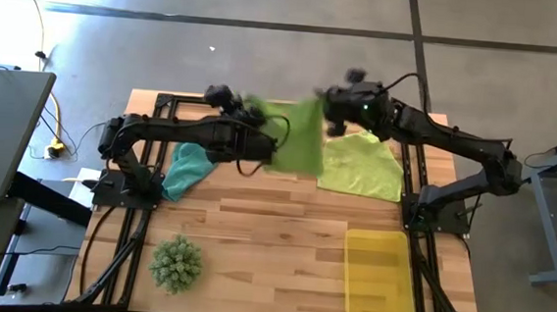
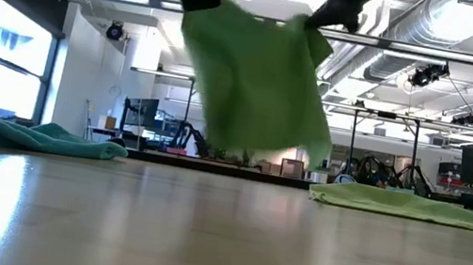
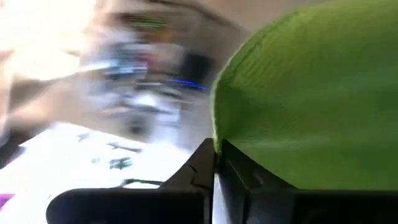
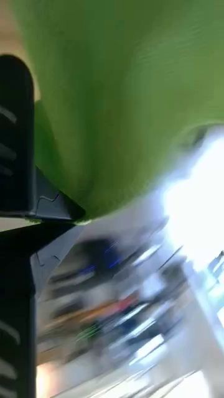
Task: Roll microfiber towels into tight, uniform cylinder then place into a basket
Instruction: Fold the green microfiber cloth
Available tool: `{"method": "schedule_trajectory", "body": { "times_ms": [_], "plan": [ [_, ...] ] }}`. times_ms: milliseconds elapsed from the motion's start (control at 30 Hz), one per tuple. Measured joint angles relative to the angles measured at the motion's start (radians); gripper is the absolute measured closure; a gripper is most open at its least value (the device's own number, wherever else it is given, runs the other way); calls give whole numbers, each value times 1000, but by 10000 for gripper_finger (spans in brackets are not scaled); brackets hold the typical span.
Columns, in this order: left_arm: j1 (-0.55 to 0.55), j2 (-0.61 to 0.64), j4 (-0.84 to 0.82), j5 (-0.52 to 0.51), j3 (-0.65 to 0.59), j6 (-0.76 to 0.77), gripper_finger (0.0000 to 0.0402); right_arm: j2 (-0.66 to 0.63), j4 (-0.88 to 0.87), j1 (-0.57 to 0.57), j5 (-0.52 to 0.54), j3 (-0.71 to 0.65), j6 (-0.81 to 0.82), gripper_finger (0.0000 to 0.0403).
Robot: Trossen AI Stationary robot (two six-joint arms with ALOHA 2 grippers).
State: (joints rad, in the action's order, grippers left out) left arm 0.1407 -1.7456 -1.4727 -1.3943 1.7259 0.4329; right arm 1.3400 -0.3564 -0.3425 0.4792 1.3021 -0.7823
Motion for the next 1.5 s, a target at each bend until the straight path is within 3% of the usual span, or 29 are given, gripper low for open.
{"method": "schedule_trajectory", "body": {
  "times_ms": [33,67,133,233,300,367,400,467,567,600,633,667,833,933,1133,1300,1500],
  "plan": [
    [-1,1,5,-22,1,43,399,1,10,2,31,0,48,402],
    [-11,1,12,19,10,54,399,-1,-17,10,20,1,73,402],
    [-31,-2,22,274,43,-5,399,-14,-138,37,-101,1,93,402],
    [-72,0,72,732,59,-166,399,-40,-325,80,-390,0,34,402],
    [-101,-4,126,859,58,-282,399,-56,-414,100,-531,0,-98,402],
    [-132,-3,140,832,58,-377,399,-61,-442,110,-564,0,-244,402],
    [-143,-3,130,753,58,-401,399,-63,-412,113,-534,0,-279,402],
    [-142,-3,85,481,58,-392,399,-60,-263,107,-372,-1,-285,402],
    [-102,-3,31,-40,58,-195,399,-38,51,82,-23,-1,-190,402],
    [-92,-1,30,-147,58,-118,399,-32,127,76,72,-1,-147,402],
    [-86,4,33,-173,62,-66,399,-31,179,74,141,0,-110,402],
    [-86,10,33,-153,69,-50,399,-33,200,74,179,1,-92,402],
    [-90,12,41,133,89,-96,399,-53,109,99,190,0,-132,402],
    [-89,13,24,216,90,-96,399,-54,40,115,159,0,-138,402],
    [-64,12,-77,300,90,-31,399,-53,-133,90,-169,0,-65,402],
    [8,50,-94,387,89,-24,399,-50,-129,12,-286,0,-72,402],
    [97,98,-95,427,89,-32,399,-50,-127,-111,-556,0,-90,402]
  ]
}}
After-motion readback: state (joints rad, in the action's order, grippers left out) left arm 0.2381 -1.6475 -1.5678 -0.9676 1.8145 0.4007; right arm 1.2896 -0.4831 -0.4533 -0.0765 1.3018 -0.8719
